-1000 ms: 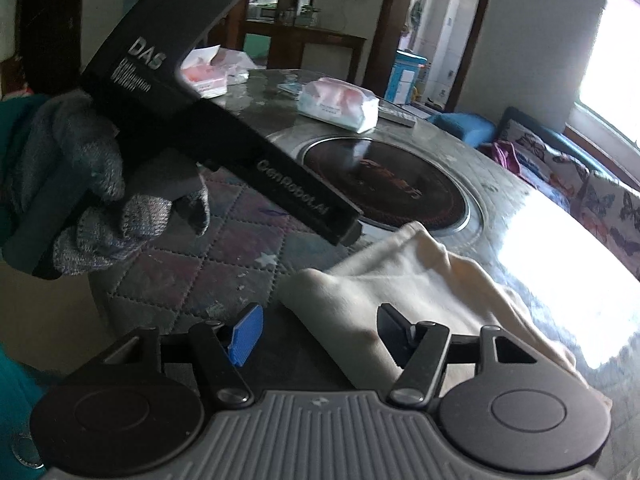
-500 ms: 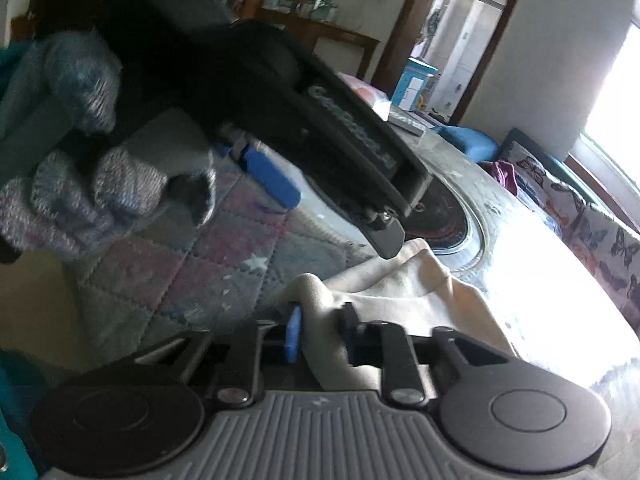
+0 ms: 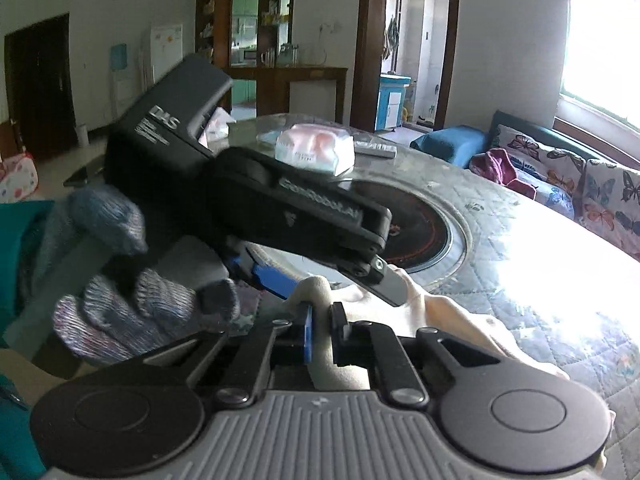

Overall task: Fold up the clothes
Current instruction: 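Grasp the folded cream sweatshirt edge with the right gripper while the left gripper grasps it too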

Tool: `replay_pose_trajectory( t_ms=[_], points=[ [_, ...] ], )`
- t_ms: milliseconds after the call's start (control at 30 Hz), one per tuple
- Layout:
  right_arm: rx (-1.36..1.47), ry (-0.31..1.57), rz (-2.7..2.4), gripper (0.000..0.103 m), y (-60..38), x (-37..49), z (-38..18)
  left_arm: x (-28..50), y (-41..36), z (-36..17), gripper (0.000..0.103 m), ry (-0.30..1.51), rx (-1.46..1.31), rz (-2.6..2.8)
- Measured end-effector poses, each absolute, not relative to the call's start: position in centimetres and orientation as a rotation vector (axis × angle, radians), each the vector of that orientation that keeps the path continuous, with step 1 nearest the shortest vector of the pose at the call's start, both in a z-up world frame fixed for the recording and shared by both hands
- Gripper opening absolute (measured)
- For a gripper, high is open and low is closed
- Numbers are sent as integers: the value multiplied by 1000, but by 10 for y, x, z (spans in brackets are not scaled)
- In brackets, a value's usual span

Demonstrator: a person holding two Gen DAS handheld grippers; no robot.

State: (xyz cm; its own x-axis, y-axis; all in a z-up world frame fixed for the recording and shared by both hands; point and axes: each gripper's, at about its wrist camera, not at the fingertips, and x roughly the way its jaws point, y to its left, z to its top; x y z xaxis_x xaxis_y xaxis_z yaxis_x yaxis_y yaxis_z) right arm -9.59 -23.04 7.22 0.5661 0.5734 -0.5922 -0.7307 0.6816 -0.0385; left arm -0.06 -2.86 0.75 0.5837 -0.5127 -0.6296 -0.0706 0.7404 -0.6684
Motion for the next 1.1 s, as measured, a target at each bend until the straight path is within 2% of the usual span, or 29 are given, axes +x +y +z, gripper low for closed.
replay_pose_trajectory(
  t_ms=[100, 167, 200, 267, 333, 533, 767, 867, 933, 1100],
  points=[
    [-279, 578, 789, 7, -237, -96, 74, 4, -31, 4, 74, 943, -756, -290],
    [-268, 578, 797, 7, -240, -96, 74, 6, -32, 0, 57, 956, -787, -304],
    [-263, 577, 801, 7, -241, -96, 74, 7, -32, -3, 53, 964, -803, -308],
    [-257, 579, 805, 7, -242, -97, 72, 8, -32, -7, 32, 977, -821, -306],
    [-241, 590, 816, 8, -243, -95, 70, 9, -31, -10, 23, 987, -821, -304],
    [-170, 601, 786, 12, -265, -94, 70, 8, -28, -9, 19, 987, -779, -304],
    [-114, 634, 530, 27, -334, -80, 64, 7, -35, -4, 19, 974, -711, -305],
    [-71, 656, 421, 30, -365, -70, 54, 6, -36, -3, 19, 969, -691, -305],
    [-40, 669, 353, 38, -384, -63, 47, 6, -38, -2, 19, 965, -672, -303],
    [64, 705, 237, 38, -427, -47, 31, 5, -43, 1, 19, 956, -625, -294]
  ],
)
